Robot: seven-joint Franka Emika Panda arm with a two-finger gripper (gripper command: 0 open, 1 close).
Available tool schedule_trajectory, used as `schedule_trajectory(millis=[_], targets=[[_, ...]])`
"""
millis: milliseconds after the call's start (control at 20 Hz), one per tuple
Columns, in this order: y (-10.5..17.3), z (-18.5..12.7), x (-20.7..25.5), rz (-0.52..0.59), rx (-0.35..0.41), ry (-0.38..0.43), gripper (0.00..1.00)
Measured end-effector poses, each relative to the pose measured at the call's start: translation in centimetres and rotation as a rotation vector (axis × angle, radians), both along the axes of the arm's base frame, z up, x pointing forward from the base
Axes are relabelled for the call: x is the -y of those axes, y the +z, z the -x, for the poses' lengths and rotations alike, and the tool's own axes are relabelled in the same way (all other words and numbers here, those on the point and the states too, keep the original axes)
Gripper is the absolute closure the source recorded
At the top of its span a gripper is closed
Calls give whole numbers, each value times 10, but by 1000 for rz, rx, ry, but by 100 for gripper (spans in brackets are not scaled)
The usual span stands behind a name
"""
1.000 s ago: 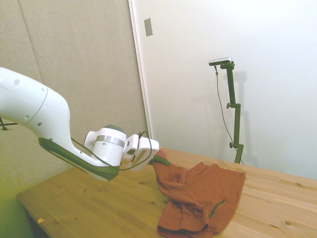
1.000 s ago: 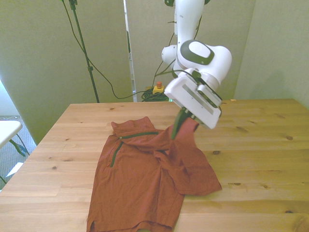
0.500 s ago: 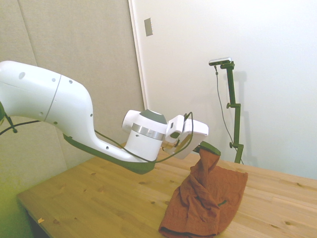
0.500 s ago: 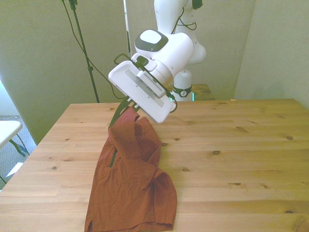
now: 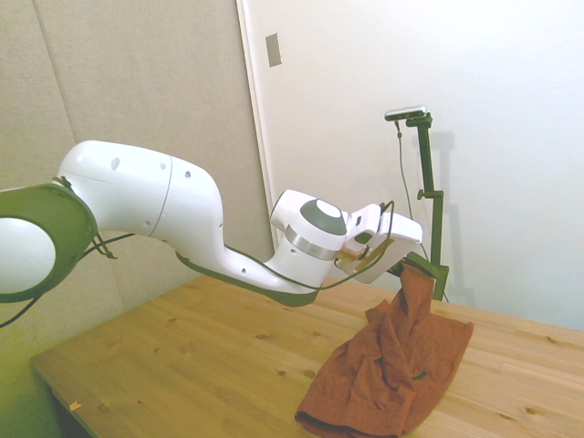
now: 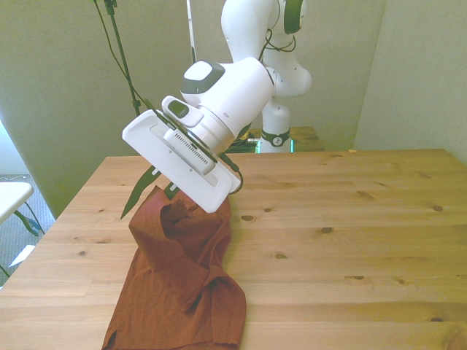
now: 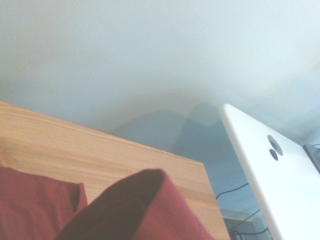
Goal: Fold the shorts
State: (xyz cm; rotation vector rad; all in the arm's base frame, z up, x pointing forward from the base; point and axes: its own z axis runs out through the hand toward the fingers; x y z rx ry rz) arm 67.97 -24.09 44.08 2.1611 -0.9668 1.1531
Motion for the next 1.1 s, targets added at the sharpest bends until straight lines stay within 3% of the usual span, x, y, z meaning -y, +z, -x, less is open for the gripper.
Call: schedule_trajectory(millis=[200, 650, 900, 1100], targets=[[4, -17, 1, -37, 2, -16, 0], [59, -23, 27, -117, 91, -53, 0], [62, -11, -7, -340, 68, -51, 0], [63, 23, -80, -545, -41, -14, 0]])
